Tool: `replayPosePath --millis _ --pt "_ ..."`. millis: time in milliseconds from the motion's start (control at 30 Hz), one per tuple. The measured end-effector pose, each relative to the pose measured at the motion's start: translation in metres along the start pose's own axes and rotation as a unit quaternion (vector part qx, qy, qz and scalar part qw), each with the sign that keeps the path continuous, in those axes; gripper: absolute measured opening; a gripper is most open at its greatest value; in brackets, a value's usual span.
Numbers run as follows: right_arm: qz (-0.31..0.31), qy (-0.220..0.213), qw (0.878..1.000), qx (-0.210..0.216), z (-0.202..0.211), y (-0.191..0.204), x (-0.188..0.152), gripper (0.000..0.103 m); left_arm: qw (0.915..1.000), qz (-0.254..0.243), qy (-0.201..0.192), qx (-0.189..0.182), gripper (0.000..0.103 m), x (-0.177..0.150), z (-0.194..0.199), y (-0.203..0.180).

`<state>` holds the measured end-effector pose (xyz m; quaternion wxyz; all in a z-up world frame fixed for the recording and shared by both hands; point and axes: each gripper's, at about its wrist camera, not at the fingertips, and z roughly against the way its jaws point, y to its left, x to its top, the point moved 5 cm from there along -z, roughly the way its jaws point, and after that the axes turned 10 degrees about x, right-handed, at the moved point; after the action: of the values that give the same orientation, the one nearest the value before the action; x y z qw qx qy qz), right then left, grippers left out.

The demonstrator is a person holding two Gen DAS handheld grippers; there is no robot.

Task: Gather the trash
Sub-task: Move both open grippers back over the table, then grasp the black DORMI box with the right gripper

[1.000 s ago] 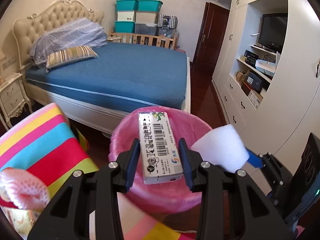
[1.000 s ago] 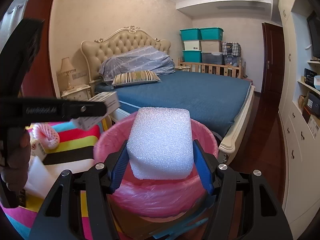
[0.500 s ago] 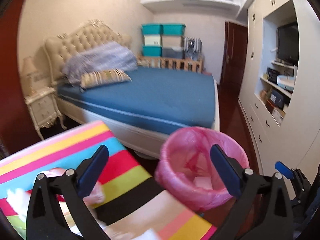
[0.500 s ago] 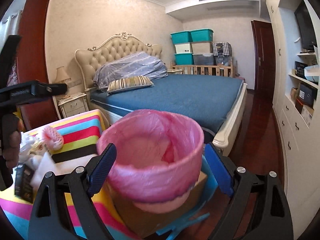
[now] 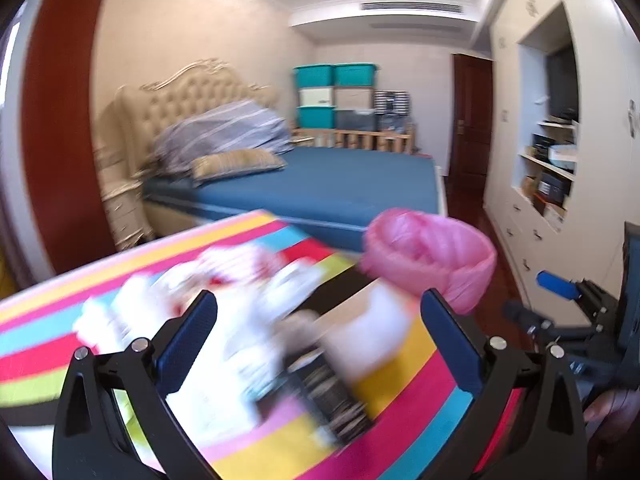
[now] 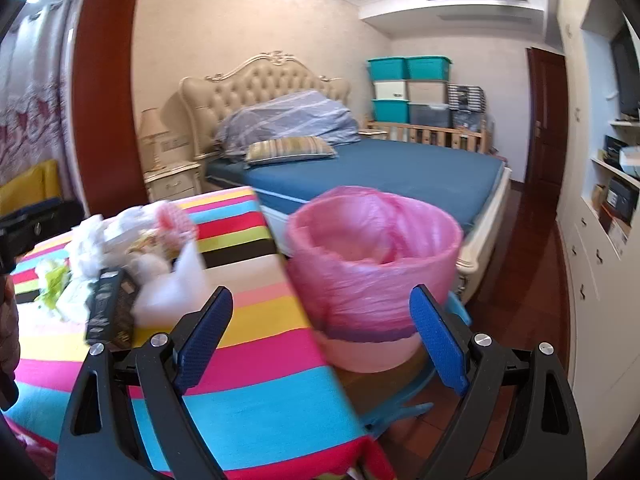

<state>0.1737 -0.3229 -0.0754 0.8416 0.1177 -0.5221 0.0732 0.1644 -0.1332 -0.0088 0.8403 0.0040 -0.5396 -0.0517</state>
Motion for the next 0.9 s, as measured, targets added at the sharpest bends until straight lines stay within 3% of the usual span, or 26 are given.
replayPosePath --millis 200,400,900 --pt "0.012 0.024 0.999 0.044 -0.013 0.04 -0.003 0.085 0.9956 0.053 0.022 0.074 0.098 -0.04 0.022 0.069" --pt "0.035 0.052 0.994 0.088 -0.022 0.089 -0.011 0.085 0.9924 0.043 0.032 0.11 0.098 -0.063 0.034 0.094" --pt "0.068 0.116 0.983 0.125 -0.07 0.155 -0.024 0.084 0.9846 0.09 0.082 0.125 0.098 -0.102 0.031 0.13"
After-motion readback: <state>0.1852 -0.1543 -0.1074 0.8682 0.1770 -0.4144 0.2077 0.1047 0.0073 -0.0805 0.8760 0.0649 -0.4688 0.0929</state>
